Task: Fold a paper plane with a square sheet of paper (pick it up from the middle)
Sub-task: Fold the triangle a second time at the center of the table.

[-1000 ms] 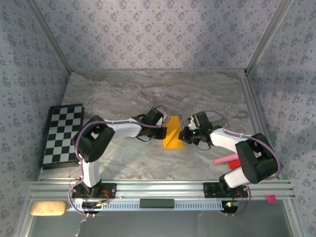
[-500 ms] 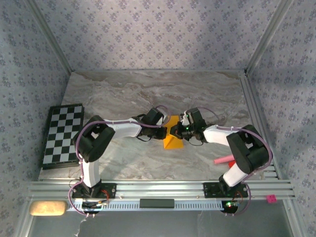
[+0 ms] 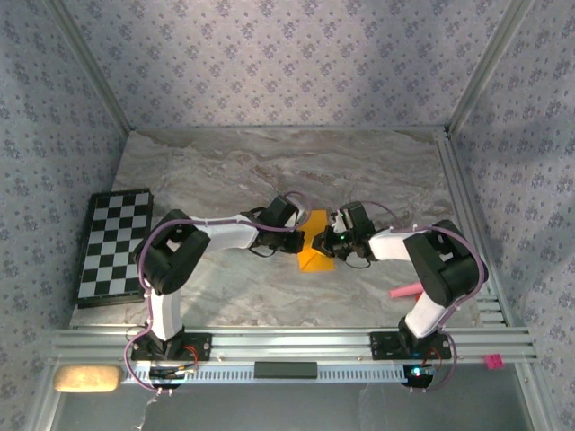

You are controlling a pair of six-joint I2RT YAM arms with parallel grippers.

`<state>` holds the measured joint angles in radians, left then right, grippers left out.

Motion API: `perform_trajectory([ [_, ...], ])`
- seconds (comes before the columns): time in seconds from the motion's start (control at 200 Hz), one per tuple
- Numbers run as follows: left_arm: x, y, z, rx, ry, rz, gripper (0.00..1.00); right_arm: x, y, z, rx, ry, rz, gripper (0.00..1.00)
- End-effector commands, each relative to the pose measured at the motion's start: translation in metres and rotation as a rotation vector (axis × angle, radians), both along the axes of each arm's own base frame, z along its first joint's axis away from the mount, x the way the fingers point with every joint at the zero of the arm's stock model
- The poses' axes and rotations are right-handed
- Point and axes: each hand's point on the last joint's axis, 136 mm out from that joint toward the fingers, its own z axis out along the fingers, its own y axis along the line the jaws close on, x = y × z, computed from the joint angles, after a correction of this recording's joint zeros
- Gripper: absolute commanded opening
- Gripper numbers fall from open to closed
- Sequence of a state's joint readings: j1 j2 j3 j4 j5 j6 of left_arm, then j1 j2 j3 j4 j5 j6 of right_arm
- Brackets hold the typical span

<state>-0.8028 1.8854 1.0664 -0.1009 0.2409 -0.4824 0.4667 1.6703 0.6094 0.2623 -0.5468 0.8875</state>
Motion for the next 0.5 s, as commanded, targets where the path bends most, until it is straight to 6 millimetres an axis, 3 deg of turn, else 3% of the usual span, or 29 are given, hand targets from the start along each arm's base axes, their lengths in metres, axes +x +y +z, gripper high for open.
perform_trajectory([
  [0.0, -0.005, 0.006, -0.016, 0.047, 0.036, -0.017, 0.06, -0.008, -0.007, -0.014, -0.017, 0.038, -0.023, 0.02],
  [0.12, -0.005, 0.007, -0.018, 0.051, 0.039, -0.016, 0.06, -0.010, -0.009, -0.016, -0.015, 0.044, -0.030, 0.03],
  [0.38, -0.006, 0.008, -0.018, 0.059, 0.042, -0.013, 0.06, 0.014, -0.006, 0.031, 0.024, -0.064, -0.030, 0.04],
  [0.495, -0.006, 0.009, -0.019, 0.061, 0.043, -0.013, 0.05, 0.023, -0.008, 0.031, 0.027, -0.059, -0.044, 0.04],
])
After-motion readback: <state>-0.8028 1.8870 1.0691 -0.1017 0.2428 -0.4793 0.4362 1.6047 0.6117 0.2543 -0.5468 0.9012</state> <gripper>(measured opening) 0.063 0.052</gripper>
